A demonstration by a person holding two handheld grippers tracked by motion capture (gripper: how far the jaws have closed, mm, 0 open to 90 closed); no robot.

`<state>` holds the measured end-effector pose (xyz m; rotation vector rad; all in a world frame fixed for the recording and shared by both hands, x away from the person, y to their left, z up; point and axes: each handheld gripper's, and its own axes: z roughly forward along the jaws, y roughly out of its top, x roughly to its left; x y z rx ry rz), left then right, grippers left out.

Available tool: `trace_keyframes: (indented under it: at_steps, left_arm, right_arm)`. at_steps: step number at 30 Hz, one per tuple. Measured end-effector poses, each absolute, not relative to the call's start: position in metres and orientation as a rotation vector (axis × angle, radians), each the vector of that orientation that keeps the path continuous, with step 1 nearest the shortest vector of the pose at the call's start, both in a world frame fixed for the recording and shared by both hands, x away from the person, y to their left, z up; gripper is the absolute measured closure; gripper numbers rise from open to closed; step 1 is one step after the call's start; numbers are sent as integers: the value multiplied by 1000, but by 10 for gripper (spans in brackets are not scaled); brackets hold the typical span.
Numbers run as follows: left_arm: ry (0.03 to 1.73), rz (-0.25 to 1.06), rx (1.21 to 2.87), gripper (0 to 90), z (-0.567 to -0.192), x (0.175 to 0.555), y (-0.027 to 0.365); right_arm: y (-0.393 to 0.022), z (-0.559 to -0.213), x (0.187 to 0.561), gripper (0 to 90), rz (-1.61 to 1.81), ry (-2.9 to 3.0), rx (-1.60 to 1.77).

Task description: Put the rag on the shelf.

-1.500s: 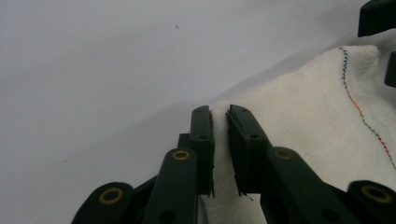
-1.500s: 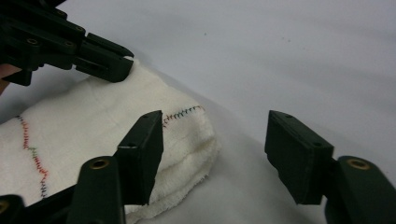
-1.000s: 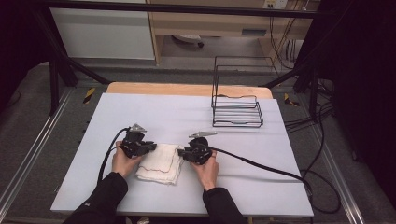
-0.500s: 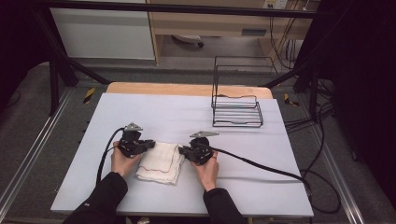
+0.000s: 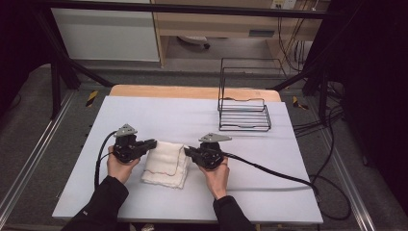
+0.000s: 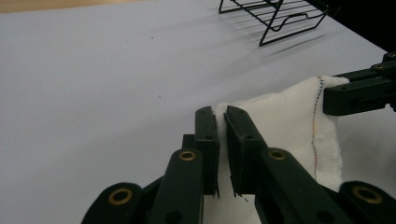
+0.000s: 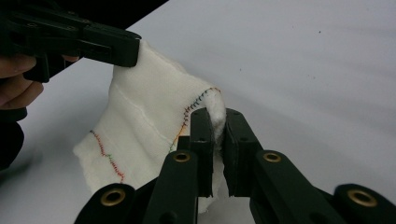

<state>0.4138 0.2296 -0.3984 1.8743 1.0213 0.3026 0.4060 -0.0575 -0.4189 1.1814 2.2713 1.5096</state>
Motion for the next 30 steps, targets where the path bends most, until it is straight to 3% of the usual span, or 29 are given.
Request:
trace_keyframes:
  at_steps: [30]
  left_arm:
    - [901,434,1704,834,-362,379,217]
  right_arm:
    - [-80,-372,384,836,1607,2114,962]
